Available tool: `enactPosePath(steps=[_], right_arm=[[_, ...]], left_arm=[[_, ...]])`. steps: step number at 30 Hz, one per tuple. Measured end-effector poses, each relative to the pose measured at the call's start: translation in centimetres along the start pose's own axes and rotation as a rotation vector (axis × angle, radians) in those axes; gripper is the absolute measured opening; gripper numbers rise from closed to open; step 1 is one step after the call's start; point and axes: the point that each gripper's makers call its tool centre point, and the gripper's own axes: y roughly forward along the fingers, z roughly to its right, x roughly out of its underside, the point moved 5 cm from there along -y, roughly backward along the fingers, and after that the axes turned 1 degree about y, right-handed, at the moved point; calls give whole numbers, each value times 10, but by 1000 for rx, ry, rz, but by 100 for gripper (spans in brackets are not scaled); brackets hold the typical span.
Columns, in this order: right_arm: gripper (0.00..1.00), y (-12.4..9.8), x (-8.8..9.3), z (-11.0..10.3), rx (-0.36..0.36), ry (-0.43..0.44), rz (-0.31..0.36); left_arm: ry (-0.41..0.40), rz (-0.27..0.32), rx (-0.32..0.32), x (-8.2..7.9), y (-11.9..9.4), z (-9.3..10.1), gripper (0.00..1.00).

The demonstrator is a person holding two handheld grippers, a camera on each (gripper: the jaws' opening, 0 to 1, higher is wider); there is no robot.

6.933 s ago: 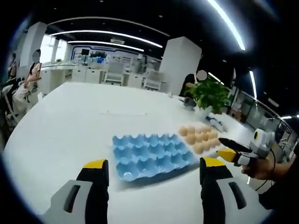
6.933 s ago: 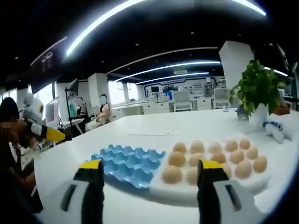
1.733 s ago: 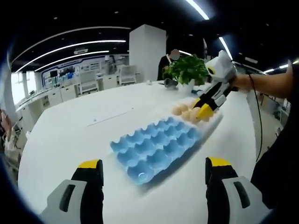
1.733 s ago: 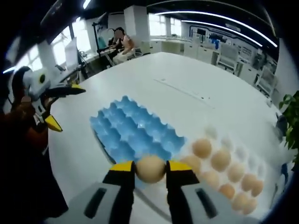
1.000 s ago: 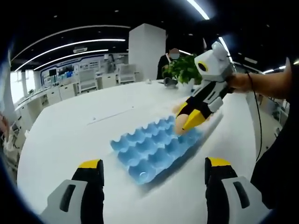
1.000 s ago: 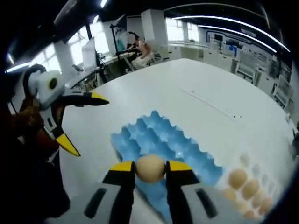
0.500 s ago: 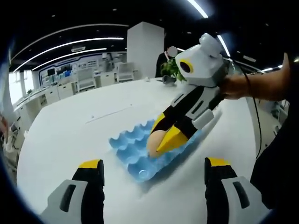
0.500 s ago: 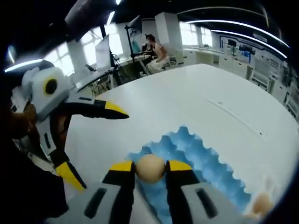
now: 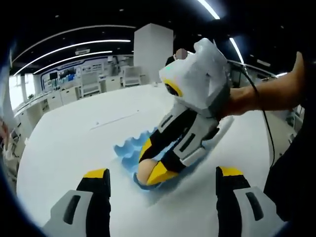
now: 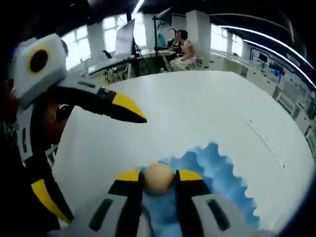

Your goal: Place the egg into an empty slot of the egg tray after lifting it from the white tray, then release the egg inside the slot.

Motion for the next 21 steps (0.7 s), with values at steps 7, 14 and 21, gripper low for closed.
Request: enactPosePath(steps=[7,14,21], right_arm=[[26,8,3,-7,9,-163,-56],[27,6,5,-4,-3,-158,-27],[27,3,6,-5,-13,-156,9]], left_arm=[[-2,7,-6,-1,0,-2,88],[-2,6,-8,-1,0,-2,88],[5,3,-6,-2,0,1,88]])
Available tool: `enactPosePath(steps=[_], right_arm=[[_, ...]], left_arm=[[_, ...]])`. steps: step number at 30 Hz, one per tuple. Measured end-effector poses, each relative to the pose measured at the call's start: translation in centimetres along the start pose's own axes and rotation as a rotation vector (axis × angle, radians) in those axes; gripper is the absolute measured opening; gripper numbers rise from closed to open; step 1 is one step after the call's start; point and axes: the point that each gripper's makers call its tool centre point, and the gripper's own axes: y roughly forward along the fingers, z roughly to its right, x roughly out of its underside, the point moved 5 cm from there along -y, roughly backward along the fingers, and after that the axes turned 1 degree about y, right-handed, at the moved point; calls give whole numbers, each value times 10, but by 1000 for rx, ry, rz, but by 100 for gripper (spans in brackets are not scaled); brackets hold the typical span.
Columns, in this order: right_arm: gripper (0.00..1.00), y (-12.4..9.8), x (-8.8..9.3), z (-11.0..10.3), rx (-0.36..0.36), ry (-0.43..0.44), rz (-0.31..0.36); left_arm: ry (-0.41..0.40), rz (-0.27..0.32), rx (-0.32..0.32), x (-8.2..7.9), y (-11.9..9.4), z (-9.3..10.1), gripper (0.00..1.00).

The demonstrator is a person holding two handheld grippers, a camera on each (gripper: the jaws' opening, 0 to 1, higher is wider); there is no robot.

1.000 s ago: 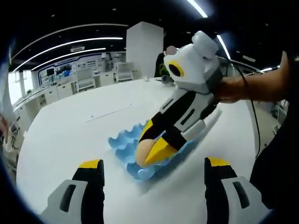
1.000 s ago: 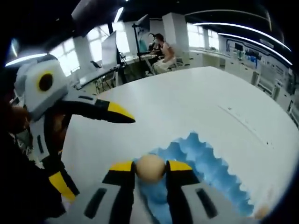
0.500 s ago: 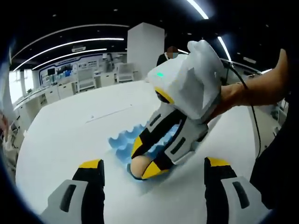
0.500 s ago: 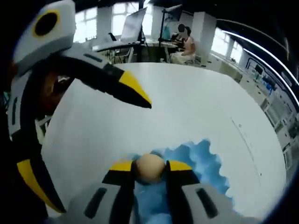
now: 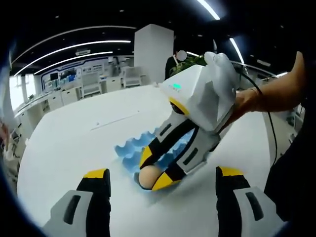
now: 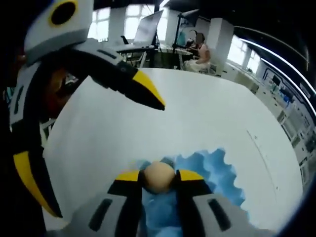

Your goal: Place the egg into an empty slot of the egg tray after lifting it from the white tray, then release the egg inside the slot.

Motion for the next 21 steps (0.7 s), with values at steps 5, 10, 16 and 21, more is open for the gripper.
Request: enactPosePath(steps=[5,10,16,21], right_arm=[[26,-9,2,-1,1,2,5],[23,-31,-4,2,38,69,145],[26,-71,2,9,126,205,296],[29,-108,32,16,237,350,355]], left_arm=[[7,5,-4,-3,-2,1,88],[7,-1,-12,-1,-4,0,88],[8,-6,-13,-1,-4,-1,88],[10,-2,-8,-2,-3,0,87]])
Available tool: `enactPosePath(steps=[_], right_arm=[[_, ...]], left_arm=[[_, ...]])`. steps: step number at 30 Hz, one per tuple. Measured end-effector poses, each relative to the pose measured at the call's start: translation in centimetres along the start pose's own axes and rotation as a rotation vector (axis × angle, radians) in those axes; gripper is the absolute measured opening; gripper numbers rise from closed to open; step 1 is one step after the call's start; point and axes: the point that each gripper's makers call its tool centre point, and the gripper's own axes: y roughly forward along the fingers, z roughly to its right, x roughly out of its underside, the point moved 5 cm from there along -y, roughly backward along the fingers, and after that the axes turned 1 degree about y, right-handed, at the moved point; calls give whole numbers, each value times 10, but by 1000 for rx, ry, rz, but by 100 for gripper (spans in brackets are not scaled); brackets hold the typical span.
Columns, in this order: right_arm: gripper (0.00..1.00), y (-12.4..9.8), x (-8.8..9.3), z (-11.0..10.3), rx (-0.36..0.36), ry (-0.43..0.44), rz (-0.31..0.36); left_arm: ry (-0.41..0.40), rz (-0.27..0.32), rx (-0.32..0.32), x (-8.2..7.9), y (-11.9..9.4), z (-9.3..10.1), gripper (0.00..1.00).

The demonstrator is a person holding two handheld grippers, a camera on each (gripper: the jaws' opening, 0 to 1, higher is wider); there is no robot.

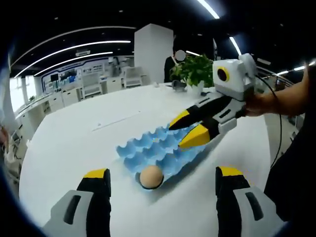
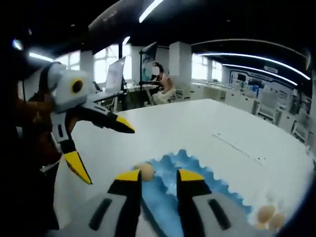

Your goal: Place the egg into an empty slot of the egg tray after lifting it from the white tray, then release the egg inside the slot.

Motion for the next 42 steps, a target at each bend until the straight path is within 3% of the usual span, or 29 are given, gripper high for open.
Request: enactPosePath(steps=[4,9,13,19,20,28,31,33,39,42], right_arm=[[30,-42,23,27,155,119,-12],[31,-84,44,52,290,228,-3],[33,-113,60,74,448,250,-32],[35,-135,70,90,554,254,-56],[35,-144,81,98,608,249,-99],[32,-134,101,105,600,221,-186],[30,-129,109,106,575,220,-246],[31,-127,107,107,573,171,-231],[29,-126,108,108,571,160,-268],[26,-129,108,109,588,183,-255]], left_arm=[[6,2,11,-1,2,2,87],[10,5,17,-3,2,2,88],[10,7,21,-4,3,2,88],[8,6,21,-4,2,2,88],[6,5,20,-3,2,1,87],[-1,4,17,-2,0,1,87],[1,6,15,-2,-1,0,87],[0,6,12,-2,-2,-1,87],[-9,5,-3,0,-2,-3,87],[-9,3,-5,0,-2,-4,87]])
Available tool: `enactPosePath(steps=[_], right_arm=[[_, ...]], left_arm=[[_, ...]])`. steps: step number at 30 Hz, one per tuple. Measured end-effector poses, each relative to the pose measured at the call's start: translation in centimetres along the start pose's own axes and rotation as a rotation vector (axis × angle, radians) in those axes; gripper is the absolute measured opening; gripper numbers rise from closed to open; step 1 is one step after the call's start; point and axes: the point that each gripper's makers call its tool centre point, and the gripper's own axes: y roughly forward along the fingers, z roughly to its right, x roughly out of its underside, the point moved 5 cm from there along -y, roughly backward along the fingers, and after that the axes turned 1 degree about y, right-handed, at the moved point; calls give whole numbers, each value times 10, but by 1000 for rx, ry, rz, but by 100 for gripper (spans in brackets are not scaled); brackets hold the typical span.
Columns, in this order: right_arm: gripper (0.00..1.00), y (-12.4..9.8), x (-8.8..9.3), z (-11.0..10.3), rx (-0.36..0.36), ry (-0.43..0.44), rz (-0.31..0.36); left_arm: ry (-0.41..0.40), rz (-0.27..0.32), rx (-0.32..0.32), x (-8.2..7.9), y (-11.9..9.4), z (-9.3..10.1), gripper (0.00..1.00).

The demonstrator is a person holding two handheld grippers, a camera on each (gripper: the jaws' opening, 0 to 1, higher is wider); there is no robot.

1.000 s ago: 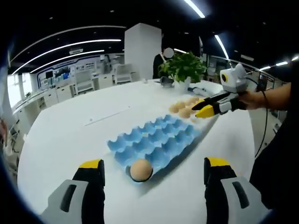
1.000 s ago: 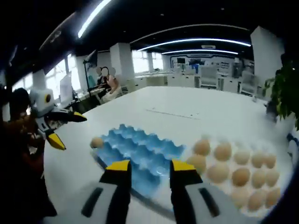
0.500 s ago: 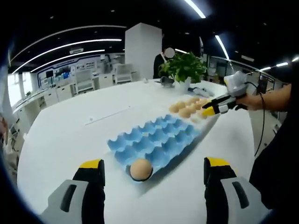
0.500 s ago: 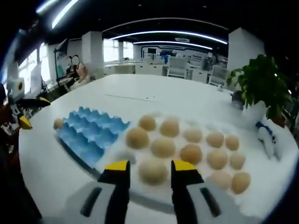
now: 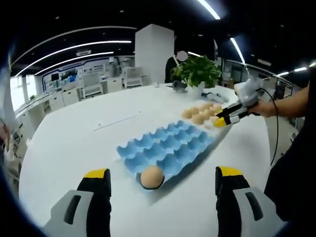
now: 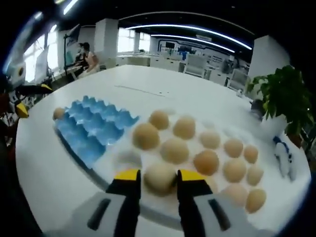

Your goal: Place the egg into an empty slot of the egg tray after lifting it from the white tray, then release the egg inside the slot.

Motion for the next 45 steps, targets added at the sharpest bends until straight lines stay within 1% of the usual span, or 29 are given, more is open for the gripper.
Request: enactPosePath(steps=[1,2,3,6,8,13,19,25,28,31,34,35,37,39,41,45], right_arm=[[26,0,0,1,14,6,1],[26,-1,0,2,8,41,-2],[25,-2,-1,2,3,23,2],[25,-1,-2,2,-3,23,-1],[25,-3,-3,2,-2,8,2],[25,-12,-12,5,9,20,38],[25,-19,-21,6,5,35,57],[25,-22,-30,1,-13,24,65],[25,-23,-35,-5,-28,20,74],[25,-23,-42,-13,-55,40,95],[25,-22,-48,-24,-84,48,108],[25,-21,-51,-30,-104,40,116],[25,-18,-54,-38,-121,27,119],[25,-17,-57,-46,-141,21,124],[25,-14,-57,-56,-178,14,121],[25,-10,-60,-68,-211,19,127]], left_arm=[[0,-2,-2,1,0,0,87],[-3,-4,-7,1,0,-1,87],[-9,-5,-10,2,0,-2,87],[-4,-8,-13,2,-1,-3,87],[-4,-7,-13,2,-1,-3,87],[-8,-3,-19,1,0,-4,87],[-6,-5,-13,2,1,-2,87],[-6,-5,-11,2,1,-1,87],[-6,-3,-12,2,1,-1,87],[-6,-3,-9,3,1,-1,87],[-4,-8,-7,3,1,0,87],[-4,-9,-6,4,1,0,87],[-5,-11,-5,4,1,-1,87],[-4,-11,-5,4,0,-1,87],[-1,-11,-5,4,0,-1,87],[-7,-4,-16,4,-2,-3,86]])
